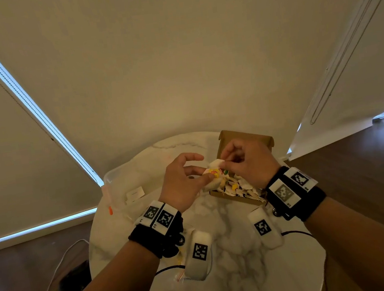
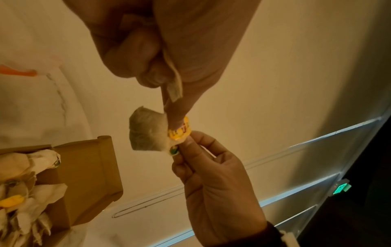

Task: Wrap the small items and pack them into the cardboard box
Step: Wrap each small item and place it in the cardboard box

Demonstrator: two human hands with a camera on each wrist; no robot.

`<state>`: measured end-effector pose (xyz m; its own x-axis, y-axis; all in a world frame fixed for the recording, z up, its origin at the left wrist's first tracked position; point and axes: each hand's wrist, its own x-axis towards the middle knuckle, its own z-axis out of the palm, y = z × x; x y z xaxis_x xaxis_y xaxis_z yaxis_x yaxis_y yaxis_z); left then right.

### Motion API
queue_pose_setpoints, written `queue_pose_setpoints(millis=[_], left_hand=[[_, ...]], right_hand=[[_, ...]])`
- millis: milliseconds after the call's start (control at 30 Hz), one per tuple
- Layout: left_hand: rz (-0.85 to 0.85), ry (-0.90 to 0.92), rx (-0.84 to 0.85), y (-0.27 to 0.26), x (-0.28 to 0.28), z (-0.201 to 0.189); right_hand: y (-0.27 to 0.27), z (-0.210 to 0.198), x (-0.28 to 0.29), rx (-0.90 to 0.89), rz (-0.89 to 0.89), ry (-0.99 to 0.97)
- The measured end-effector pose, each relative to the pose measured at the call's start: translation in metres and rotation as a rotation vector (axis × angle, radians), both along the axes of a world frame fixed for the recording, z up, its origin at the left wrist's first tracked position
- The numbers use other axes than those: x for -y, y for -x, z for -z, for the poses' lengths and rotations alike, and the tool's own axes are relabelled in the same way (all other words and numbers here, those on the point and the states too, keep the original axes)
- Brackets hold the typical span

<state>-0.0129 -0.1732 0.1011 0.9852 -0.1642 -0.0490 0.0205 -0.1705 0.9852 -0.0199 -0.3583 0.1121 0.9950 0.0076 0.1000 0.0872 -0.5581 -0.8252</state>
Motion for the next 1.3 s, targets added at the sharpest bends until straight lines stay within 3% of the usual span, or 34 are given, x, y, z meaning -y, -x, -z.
queue_pose_setpoints(millis=[267,433,567,700,767,867,933,1100,1300], left_hand=[[-0.029,-0.072,-0.030,0.000,-0.001,0.002],[-0.026,-0.063,-0.036,-0.002,0.001,0.002],[-0.020,-0.092,0.013,-0.005,0.003,0.007],[-0.121,-0.178,0.027,-0.010,-0.001,0.022],[-0.150,-0.155,-0.069,-0.012,-0.002,0.029],[-0.165,0.072,-0.343,-0.013,-0.002,0.037],[-0.173,0.144,-0.439,-0.014,-0.004,0.045],[-0.159,0.160,-0.476,-0.019,-0.006,0.056],[-0.163,0.125,-0.440,-0.026,-0.009,0.072]], right_hand=[[0.005,0.001,-0.006,-0.007,-0.064,-0.138],[0.004,0.003,-0.004,-0.020,-0.092,-0.108],[-0.002,0.006,0.004,-0.003,-0.053,0.001],[-0.023,0.018,0.038,-0.043,0.101,0.191],[-0.034,0.031,0.058,-0.107,0.154,0.279],[-0.043,0.059,0.082,-0.182,0.218,0.440],[-0.045,0.083,0.098,-0.238,0.269,0.486],[-0.046,0.135,0.114,-0.406,0.313,0.550],[-0.067,0.162,0.091,-0.441,0.259,0.574]])
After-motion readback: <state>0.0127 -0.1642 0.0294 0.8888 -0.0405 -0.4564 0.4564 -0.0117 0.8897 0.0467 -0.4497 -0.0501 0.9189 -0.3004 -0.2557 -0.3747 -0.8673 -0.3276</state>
